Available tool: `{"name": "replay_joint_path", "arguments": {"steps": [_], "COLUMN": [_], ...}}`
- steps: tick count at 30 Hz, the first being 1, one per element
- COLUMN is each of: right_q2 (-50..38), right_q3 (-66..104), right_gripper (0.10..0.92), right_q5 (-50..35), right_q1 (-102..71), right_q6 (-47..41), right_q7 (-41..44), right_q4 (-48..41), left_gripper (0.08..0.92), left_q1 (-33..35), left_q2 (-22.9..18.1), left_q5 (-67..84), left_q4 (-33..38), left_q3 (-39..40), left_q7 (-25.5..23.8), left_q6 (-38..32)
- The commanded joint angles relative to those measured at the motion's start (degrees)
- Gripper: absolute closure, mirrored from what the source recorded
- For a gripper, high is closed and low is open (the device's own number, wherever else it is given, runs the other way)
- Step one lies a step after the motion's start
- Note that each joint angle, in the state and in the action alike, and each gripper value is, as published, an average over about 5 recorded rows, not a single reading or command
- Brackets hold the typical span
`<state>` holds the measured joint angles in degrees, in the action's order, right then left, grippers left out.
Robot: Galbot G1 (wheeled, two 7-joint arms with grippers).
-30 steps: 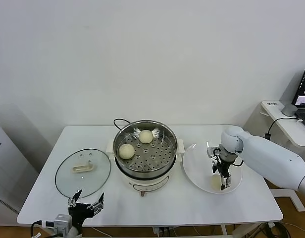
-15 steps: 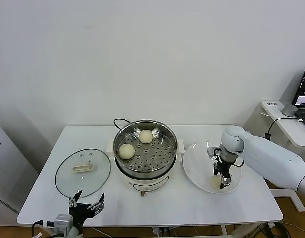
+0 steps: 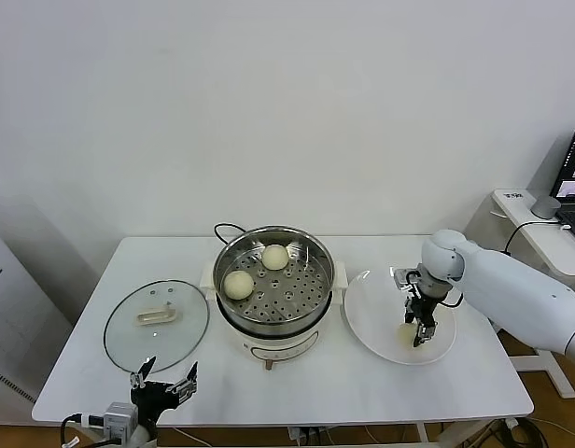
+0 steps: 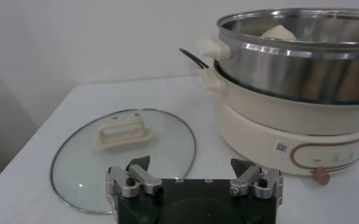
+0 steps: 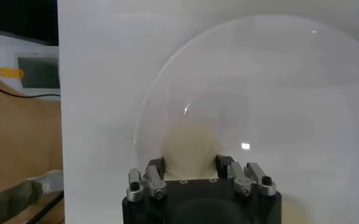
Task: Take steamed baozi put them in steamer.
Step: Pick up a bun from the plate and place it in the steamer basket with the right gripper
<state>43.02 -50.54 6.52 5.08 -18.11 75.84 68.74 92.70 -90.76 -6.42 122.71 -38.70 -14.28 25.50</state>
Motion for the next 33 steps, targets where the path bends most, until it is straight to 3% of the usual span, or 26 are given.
{"name": "replay_joint_path", "arguments": {"steps": [1, 13, 20, 27, 33], "right_q2": [-0.09, 14.80, 22.64, 24.41, 25.81], "right_q3": [-6.38, -24.97, -25.26, -24.55, -22.17], "right_gripper": [0.499, 0.498, 0.451, 0.451, 0.457], "right_q5": [-5.54, -24.25, -34.83, -27.96, -16.29], "right_q1": [12.45, 43.06, 42.09, 38.50, 34.95], "right_q6": [-0.20, 4.15, 23.66, 39.35, 45.29], "right_q7": [0.24, 2.06, 2.84, 0.25, -1.82], "right_q4": [0.45, -6.03, -8.39, -2.44, 3.03], "left_gripper": [0.177, 0.177, 0.177, 0.177, 0.177], "left_q1": [-0.56, -2.01, -1.91, -1.35, -1.26], "left_q2": [-0.18, -0.93, -1.39, -1.76, -2.08], "left_q5": [-0.30, -2.02, -1.95, -2.04, -2.19], "left_q4": [0.12, 0.39, 0.90, 1.46, 1.31], "left_q3": [0.12, -0.73, -0.58, -0.41, -0.25], "left_q7": [0.11, 1.60, 1.99, 2.23, 2.37], "left_q6": [-0.17, -1.95, -2.03, -2.27, -2.47]}}
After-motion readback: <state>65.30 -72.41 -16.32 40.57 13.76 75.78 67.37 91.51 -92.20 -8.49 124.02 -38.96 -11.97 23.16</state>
